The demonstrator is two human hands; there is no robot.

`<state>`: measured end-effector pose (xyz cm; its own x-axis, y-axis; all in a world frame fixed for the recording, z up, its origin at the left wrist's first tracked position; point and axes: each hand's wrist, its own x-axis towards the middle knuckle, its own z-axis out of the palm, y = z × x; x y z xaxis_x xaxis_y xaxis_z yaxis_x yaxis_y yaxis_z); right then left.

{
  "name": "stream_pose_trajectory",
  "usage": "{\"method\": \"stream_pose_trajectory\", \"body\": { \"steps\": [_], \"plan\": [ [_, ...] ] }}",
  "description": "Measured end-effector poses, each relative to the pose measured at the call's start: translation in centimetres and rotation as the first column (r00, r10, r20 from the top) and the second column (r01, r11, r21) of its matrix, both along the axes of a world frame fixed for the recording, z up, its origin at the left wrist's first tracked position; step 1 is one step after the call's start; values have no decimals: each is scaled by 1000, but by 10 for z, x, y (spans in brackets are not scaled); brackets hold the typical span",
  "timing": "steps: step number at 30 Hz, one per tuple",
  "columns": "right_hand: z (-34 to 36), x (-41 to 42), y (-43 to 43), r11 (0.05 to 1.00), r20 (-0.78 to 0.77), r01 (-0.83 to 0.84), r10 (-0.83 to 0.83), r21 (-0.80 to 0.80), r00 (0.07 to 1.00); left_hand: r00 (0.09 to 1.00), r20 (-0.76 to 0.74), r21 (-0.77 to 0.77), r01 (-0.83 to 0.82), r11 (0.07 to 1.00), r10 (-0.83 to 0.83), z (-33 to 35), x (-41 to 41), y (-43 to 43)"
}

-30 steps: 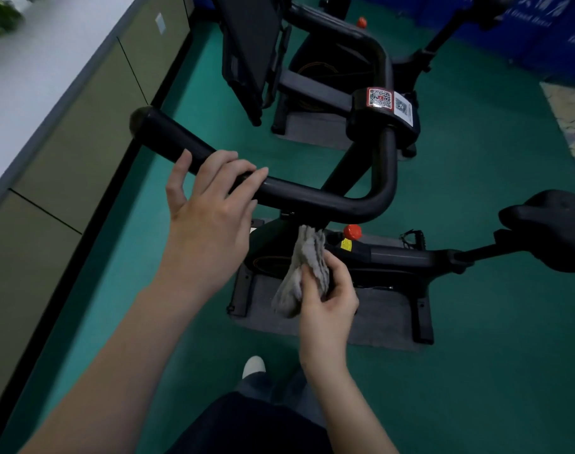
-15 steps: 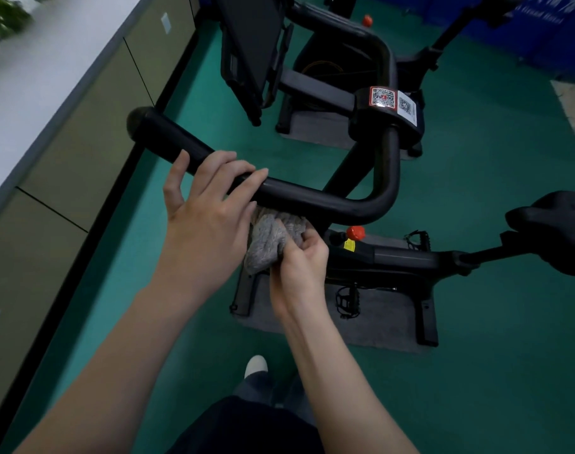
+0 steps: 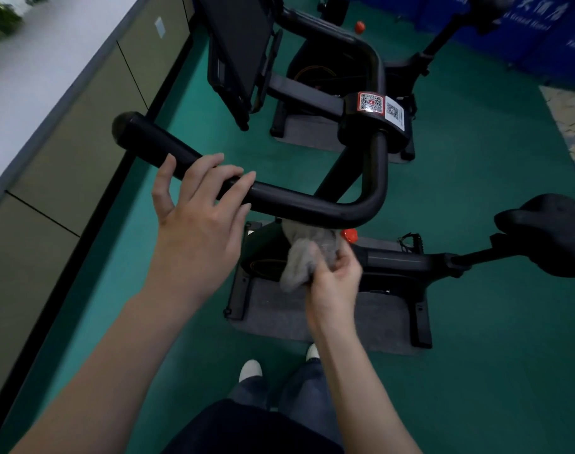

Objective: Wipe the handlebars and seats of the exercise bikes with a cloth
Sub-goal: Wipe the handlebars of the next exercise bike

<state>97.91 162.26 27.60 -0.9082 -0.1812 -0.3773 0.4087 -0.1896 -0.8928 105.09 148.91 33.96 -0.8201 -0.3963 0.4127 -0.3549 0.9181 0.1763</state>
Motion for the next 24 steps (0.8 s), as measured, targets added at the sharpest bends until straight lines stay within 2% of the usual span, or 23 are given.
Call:
{"method": "stream_pose_trajectory", "body": {
  "steps": [3,7,9,14,21,24],
  "plan": [
    [5,6,-12,993,-6,-112,112,19,994,1000,-18,11,-18,1000,19,2,-4,7],
    [12,-5,-4,953,137,-38,82,-300,987,996,-37,4,75,997,-75,2,-17,24],
    [15,-14,7,936,166,9,53,-353,985,991,-30,19,128,992,-127,-1,-25,35],
    [16,-43,33,937,161,56,0,-345,987,985,-40,54,172,984,-170,-10,-45,53],
    [17,-58,49,936,186,-176,240,-306,953,991,-106,105,93,990,-82,-22,-59,71],
    [19,-81,58,941,236,-161,236,-299,943,990,-129,105,69,992,-55,-27,-61,73]
  ]
}}
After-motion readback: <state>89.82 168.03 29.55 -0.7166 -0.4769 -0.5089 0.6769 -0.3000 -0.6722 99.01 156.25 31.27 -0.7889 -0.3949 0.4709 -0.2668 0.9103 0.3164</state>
